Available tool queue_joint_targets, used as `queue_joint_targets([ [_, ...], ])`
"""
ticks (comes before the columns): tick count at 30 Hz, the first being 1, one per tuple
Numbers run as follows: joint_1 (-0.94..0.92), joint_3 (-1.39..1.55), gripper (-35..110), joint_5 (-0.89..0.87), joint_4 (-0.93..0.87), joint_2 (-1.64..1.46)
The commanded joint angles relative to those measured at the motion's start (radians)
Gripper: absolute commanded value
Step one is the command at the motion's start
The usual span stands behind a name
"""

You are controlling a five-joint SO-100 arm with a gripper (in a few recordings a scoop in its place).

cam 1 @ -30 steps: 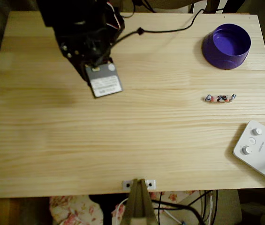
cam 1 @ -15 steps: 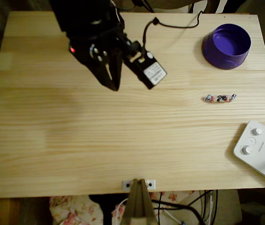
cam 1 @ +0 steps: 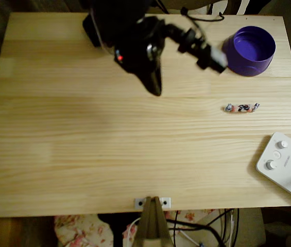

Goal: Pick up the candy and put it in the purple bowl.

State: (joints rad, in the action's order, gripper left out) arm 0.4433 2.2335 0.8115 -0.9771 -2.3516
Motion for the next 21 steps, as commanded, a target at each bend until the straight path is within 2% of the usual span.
queue_joint_targets([
  [1,0.103,-0.144,-1,-0.014,-0.043,0.003],
  [10,0.273,-0.288,-1,-0.114,-0.087,0.146],
  [21,0.331,-0.500,-1,-0.163,-0.044,0.387],
])
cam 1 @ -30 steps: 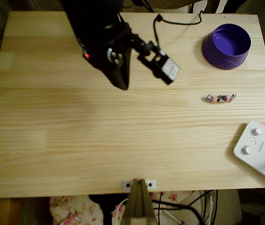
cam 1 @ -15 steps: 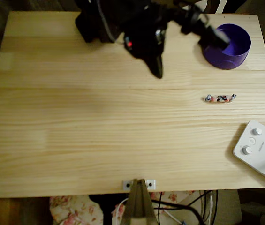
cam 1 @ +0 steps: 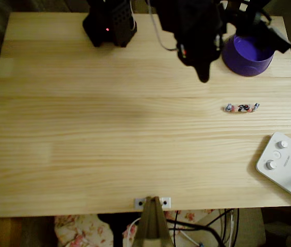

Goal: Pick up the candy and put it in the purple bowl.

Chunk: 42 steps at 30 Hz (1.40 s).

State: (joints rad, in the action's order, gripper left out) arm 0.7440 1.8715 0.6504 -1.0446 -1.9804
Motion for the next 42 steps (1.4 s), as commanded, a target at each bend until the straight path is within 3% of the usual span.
queue_joint_targets([
  [1,0.037,-0.158,-1,-0.003,0.029,0.038],
  [15,0.190,-0.405,0,-0.101,0.100,0.328],
  [30,0.221,-0.563,3,-0.175,0.149,0.574],
  [42,0.195,-0.554,13,-0.204,0.158,0.660],
])
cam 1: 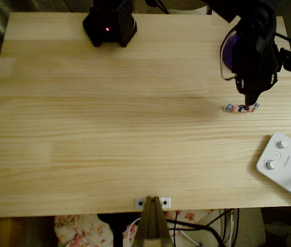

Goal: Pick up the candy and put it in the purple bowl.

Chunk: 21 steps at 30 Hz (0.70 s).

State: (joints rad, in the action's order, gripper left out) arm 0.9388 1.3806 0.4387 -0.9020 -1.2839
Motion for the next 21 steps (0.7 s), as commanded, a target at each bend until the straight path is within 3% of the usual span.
queue_joint_targets([
  [1,-0.003,-0.063,15,0.011,0.015,-0.035],
  [21,0.025,-0.144,25,0.028,-0.017,0.048],
])
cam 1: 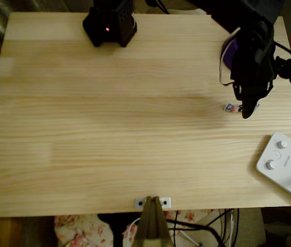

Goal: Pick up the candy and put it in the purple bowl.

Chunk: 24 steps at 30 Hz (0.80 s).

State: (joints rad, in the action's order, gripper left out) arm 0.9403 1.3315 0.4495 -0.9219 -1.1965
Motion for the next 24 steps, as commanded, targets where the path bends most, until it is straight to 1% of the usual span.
queue_joint_targets([
  [1,0.025,-0.097,26,0.020,0.003,-0.037],
  [24,0.057,-0.224,25,0.021,-0.037,0.097],
])
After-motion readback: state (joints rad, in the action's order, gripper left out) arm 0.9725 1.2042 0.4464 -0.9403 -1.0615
